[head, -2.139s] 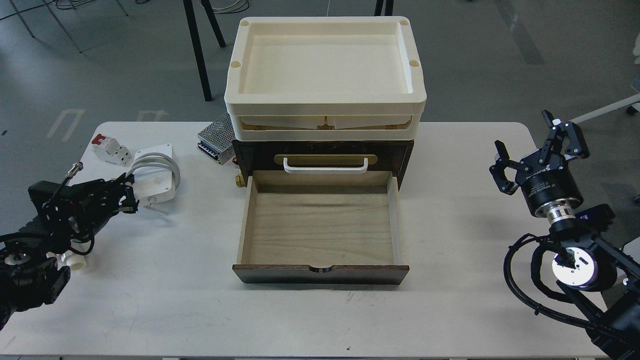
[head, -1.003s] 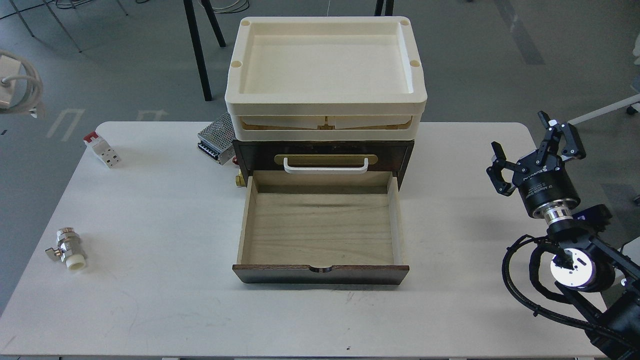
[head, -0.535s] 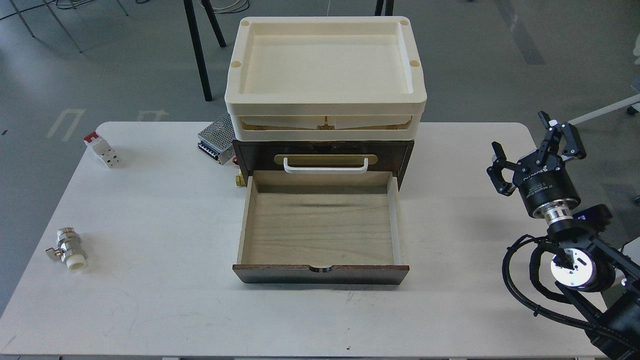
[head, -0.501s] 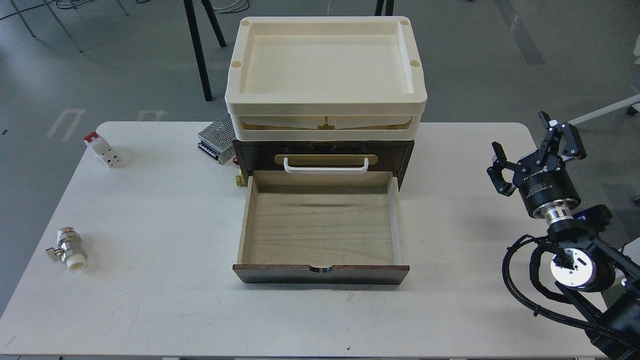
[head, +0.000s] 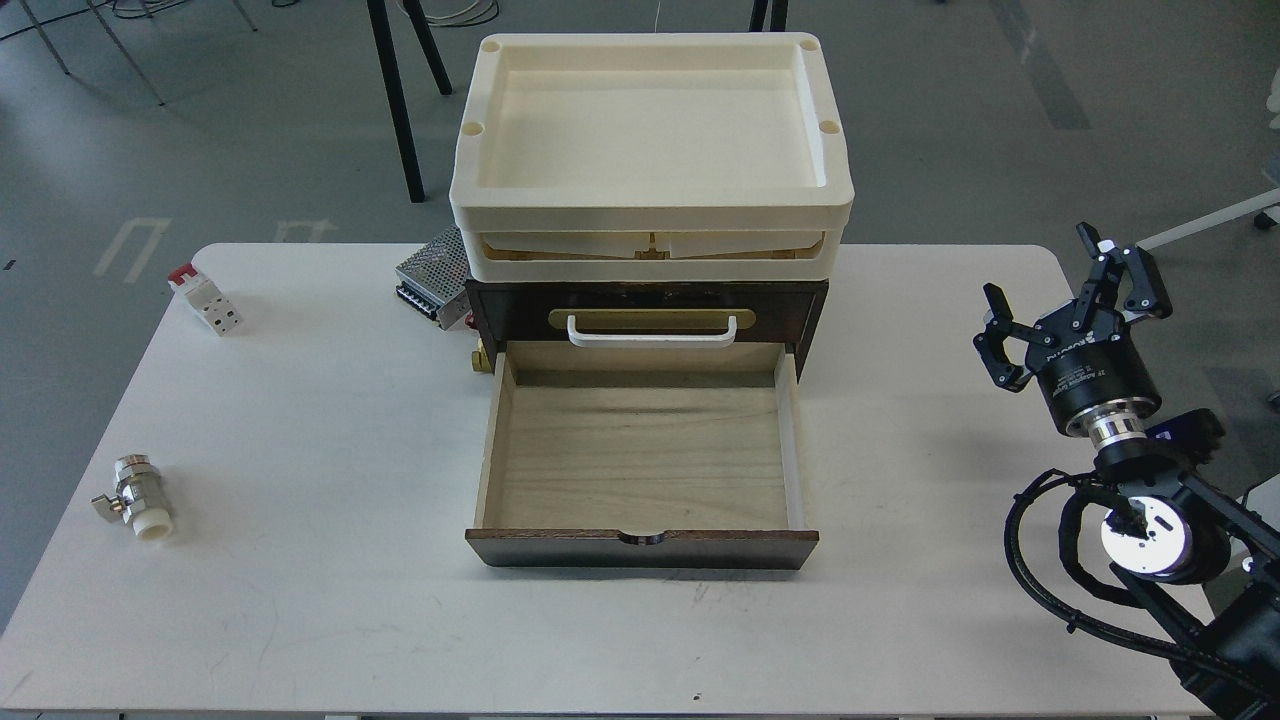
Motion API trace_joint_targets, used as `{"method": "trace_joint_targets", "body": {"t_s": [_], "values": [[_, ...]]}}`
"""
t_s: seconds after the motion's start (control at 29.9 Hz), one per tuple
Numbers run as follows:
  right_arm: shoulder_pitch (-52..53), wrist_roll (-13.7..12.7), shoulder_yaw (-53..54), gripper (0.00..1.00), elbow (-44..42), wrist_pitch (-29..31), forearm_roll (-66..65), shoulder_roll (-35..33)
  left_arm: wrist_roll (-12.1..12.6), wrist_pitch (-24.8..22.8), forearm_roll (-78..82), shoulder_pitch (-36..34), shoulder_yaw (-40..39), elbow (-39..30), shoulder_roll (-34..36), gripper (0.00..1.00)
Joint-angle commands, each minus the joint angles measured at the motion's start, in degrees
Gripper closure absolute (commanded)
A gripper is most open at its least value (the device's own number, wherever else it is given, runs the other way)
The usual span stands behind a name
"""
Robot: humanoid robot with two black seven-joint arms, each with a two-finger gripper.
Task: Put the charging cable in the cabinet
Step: 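Lift the cable with the left gripper up and over the cabinet, then lower the held cable into the open drawer with the left gripper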
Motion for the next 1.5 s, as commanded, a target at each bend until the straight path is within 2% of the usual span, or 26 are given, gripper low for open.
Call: {"method": "trace_joint_targets", "body": {"t_s": [0.0, 0.3, 0.47, 0.8, 1.04, 1.24, 1.47], "values": [[0.0, 0.0, 0.0, 0.01, 0.0, 0.0, 0.0, 0.0, 0.0, -0.6, 3.9, 0.0, 2.5, -4.6, -1.9, 1.0], [0.0, 0.0, 0.0, 0.01, 0.0, 0.0, 0.0, 0.0, 0.0, -0.5, 5.8, 0.2, 8.3, -13.9, -3.0, 1.0], [0.0, 0.0, 0.0, 0.01, -0.1, 0.0, 0.0, 0.0, 0.0, 0.1, 12.7, 0.5, 14.7, -13.4, -5.5, 1.0], [0.1, 0.0, 0.0, 0.01, -0.1, 0.0, 0.0, 0.0, 0.0, 4.7, 20.0, 4.6, 25.5, -11.3, -10.4, 1.0], [0.1, 0.0, 0.0, 0.01, -0.1, 0.0, 0.0, 0.0, 0.0, 5.6, 25.2, 9.3, 26.3, -4.1, -16.4, 1.0], [0.1, 0.0, 0.0, 0.01, -0.1, 0.0, 0.0, 0.0, 0.0, 6.6, 25.4, 10.2, 26.5, 6.5, -21.3, 1.0], [0.1, 0.0, 0.0, 0.01, -0.1, 0.0, 0.0, 0.0, 0.0, 6.7, 25.5, 11.0, 26.5, 13.6, -26.1, 1.0]]}}
